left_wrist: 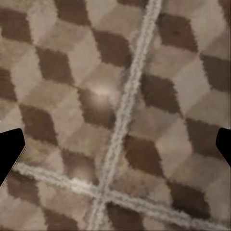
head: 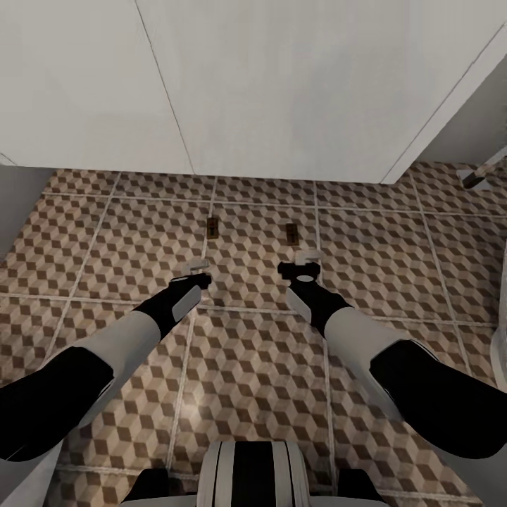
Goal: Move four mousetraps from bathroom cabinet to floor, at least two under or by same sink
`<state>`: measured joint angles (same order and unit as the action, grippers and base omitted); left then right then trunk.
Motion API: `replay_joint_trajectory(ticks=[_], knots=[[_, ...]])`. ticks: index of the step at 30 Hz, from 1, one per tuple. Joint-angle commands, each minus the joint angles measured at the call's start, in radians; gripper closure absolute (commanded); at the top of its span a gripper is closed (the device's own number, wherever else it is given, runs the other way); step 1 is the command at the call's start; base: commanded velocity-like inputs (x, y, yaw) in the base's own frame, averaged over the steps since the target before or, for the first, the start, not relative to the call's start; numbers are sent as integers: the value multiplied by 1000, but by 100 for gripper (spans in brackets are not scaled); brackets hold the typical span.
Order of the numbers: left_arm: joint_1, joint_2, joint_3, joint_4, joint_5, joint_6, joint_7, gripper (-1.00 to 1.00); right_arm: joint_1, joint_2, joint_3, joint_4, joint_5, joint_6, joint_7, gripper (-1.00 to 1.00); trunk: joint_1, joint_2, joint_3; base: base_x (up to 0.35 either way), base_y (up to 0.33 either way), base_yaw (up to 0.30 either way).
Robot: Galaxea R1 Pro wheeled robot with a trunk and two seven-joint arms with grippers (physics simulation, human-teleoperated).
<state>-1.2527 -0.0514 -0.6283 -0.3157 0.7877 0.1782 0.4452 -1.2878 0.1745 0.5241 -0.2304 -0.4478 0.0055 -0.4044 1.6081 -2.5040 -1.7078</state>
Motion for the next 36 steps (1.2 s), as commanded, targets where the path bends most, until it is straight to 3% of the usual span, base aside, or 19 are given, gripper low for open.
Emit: replay_joint_trajectory(ticks=[1, 18, 29, 36], knots=[[-1, 1, -8, -2, 6, 4, 7, -100, -1, 0, 8, 0, -8, 1, -6, -100, 0, 0, 3, 0, 0, 0], [-1, 1, -8, -2, 5, 4, 7, -100, 1, 0, 8, 0, -9, 1, -6, -100, -9, 5, 69, 0, 0, 0], [-1, 1, -8, -2, 6, 4, 8, -100, 5, 0, 8, 0, -9, 1, -5, -100, -51, 82, 103, 0, 0, 0], [-1, 1, -8, -1, 4, 3, 11, -100, 8, 0, 8, 0, -8, 1, -5, -100, -51, 82, 103, 0, 0, 0]])
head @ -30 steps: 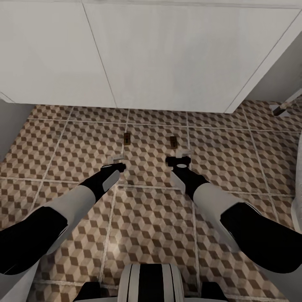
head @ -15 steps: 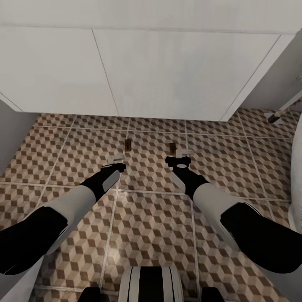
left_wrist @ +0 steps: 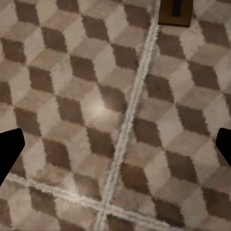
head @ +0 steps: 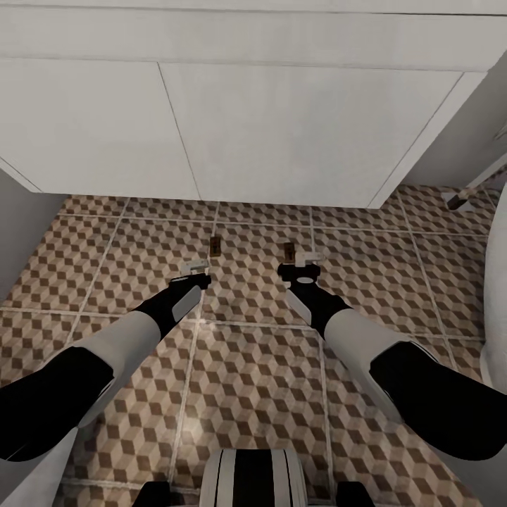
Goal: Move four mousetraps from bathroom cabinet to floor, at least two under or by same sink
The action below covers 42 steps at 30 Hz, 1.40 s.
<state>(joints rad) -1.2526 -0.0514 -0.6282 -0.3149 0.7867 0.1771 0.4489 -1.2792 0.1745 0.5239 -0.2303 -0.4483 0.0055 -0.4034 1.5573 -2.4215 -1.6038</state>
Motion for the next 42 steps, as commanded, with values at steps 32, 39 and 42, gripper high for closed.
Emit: replay_joint_trajectory(ticks=[32, 39, 42], knots=[[43, -4, -9, 145, 7, -137, 3, -100, 103, 0, 10, 9, 5, -105, 1, -100, -69, 126, 56, 0, 0, 0], [63, -1, -9, 159, 8, -156, 3, -100, 149, 0, 10, 9, 58, -122, 0, -100, -96, 175, 78, 0, 0, 0], [80, -4, -9, 162, 7, -159, 3, -100, 173, 0, 10, 8, 88, -124, 0, -100, -107, 196, 87, 0, 0, 0]])
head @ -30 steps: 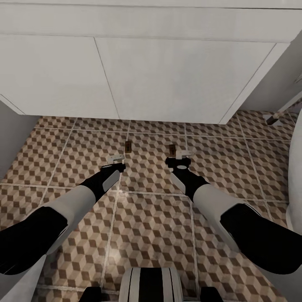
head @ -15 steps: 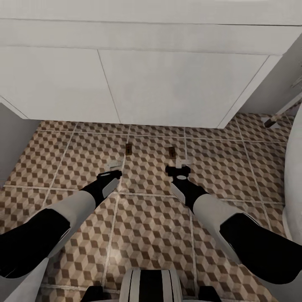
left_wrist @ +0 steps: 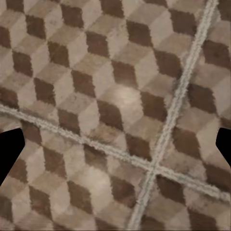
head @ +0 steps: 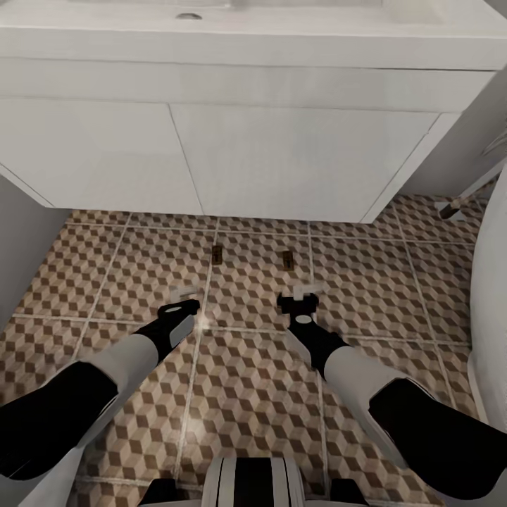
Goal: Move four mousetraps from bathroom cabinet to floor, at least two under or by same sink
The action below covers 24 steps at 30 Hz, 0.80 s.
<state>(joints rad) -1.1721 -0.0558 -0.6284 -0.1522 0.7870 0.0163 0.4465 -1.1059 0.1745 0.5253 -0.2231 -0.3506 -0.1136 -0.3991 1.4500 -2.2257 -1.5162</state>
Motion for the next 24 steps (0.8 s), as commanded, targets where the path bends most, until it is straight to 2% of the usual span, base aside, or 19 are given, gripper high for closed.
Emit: replay_joint_trajectory(ticks=[1, 7, 11, 18, 24], knots=[[7, -1, -9, -1, 7, 1, 6, -100, 8, 0, 8, 1, 0, -6, -4, -100, -4, 7, 3, 0, 0, 0], [49, -7, -10, 0, 6, -2, 6, -100, 56, 0, 9, 1, 62, -8, -4, -100, -27, 49, 22, 0, 0, 0], [60, -7, -9, 1, 7, -2, 5, -100, 68, 0, 8, 1, 88, -9, -4, -100, -42, 77, 34, 0, 0, 0], [74, -7, -8, 12, 7, -1, 5, -100, 104, 0, 8, 2, 107, -10, -4, -100, -69, 126, 56, 0, 0, 0], [107, -7, -9, 18, 6, -3, 5, -100, 136, 0, 8, 2, 112, -11, -5, -100, -92, 168, 75, 0, 0, 0]])
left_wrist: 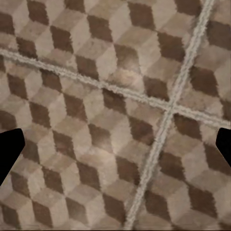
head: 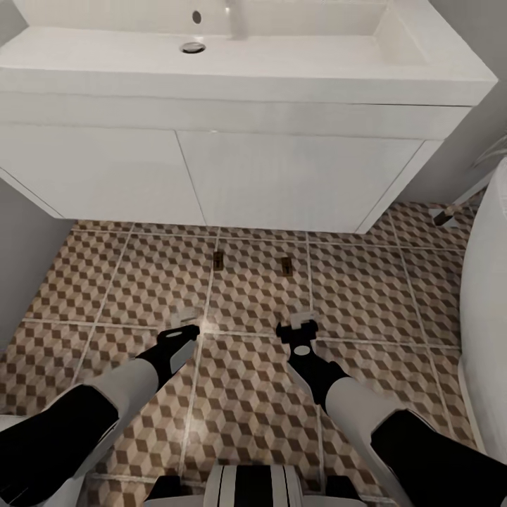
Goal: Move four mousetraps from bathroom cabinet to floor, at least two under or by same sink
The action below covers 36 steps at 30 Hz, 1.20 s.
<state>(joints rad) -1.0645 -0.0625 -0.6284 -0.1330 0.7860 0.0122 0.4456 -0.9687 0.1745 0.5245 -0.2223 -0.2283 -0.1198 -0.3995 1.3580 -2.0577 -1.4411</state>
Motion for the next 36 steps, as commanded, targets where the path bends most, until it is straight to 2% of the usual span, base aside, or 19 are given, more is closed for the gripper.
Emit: replay_joint_trajectory(ticks=[1, 9, 36], knots=[[7, 0, -9, -1, 7, 1, 5, -100, 2, 0, 8, 1, -10, -5, -4, -100, -4, 7, 3, 0, 0, 0], [53, -1, -11, -2, 5, -2, 5, -100, 14, 0, 8, 2, -10, -6, -4, -100, -35, 63, 28, 0, 0, 0], [116, 4, -24, 2, 4, -3, 5, -100, 74, 0, 8, 4, -9, -7, -4, -100, -138, 252, 112, 0, 0, 0]])
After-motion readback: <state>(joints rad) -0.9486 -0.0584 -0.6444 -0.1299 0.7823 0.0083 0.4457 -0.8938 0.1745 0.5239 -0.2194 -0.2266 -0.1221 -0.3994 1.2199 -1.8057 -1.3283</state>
